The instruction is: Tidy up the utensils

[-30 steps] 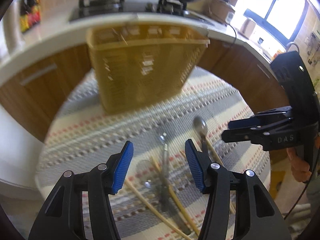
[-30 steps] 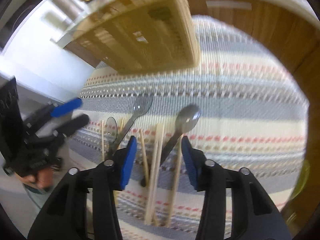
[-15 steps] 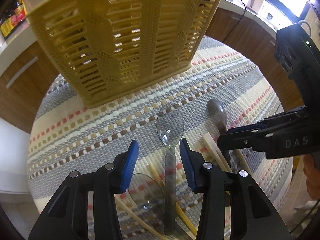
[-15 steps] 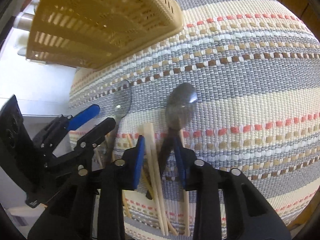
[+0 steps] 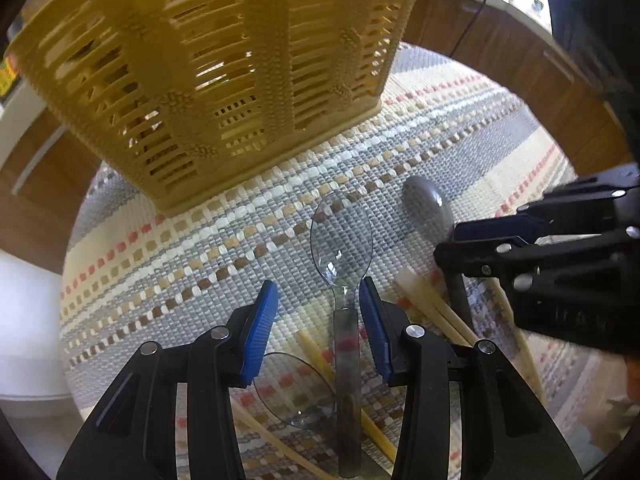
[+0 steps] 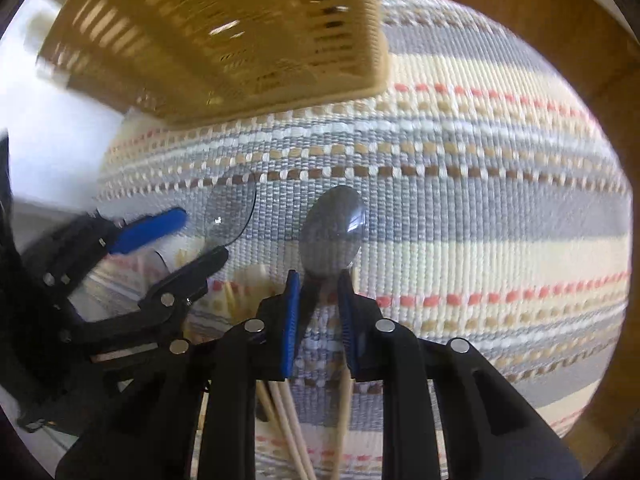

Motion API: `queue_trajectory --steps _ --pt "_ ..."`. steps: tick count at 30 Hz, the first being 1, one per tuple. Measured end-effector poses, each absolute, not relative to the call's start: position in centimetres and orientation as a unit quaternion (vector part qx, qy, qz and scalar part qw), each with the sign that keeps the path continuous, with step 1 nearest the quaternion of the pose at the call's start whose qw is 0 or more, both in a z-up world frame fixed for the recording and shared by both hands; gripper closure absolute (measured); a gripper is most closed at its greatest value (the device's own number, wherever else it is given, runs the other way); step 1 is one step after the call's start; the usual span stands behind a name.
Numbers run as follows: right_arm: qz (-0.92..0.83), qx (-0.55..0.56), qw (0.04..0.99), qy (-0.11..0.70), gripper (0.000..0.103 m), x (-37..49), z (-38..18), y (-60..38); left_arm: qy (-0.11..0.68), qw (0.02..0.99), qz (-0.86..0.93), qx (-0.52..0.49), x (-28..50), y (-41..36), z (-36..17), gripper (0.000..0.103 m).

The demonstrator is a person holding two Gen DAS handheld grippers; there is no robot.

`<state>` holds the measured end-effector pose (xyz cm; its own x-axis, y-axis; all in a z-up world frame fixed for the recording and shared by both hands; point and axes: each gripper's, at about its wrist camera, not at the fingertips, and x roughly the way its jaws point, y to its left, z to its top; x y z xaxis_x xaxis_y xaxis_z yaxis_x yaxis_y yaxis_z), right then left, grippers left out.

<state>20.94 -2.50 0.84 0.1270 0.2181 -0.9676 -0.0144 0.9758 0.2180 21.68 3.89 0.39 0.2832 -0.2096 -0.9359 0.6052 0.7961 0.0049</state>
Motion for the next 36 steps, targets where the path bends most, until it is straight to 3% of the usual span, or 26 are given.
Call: queue_trajectory --steps 4,9,16,24,29,32,36 --pt "0.085 0.024 0.755 0.650 0.087 20.3 1.3 -0.4 0.535 0.778 -0.252 0.213 21.3 2.6 0.2 0.072" --pt "0.101 -0.002 0.754 0.649 0.092 19.0 1.4 1.0 0.532 0.780 -0.242 0.222 21.0 1.9 0.2 0.092" --pt "0.107 0.024 0.749 0.654 0.093 19.2 0.3 -0.2 0.540 0.793 -0.223 0.172 22.1 4.1 0.7 0.093" --pt "0.106 0.035 0.745 0.658 0.092 20.1 0.6 -0.9 0.543 0.790 -0.223 0.175 22.9 3.8 0.8 0.086" --pt "0.112 0.017 0.757 0.643 0.095 19.0 1.3 0.0 0.527 0.799 -0.208 0.200 22.0 2.3 0.4 0.093" --pt "0.124 0.030 0.770 0.625 0.103 17.9 2.2 -0.7 0.506 0.818 -0.216 0.171 21.1 2.8 1.7 0.093" --pt "0.143 0.031 0.792 0.593 0.103 17.0 4.3 -0.9 0.463 0.847 -0.232 0.121 20.1 4.8 5.5 0.093"
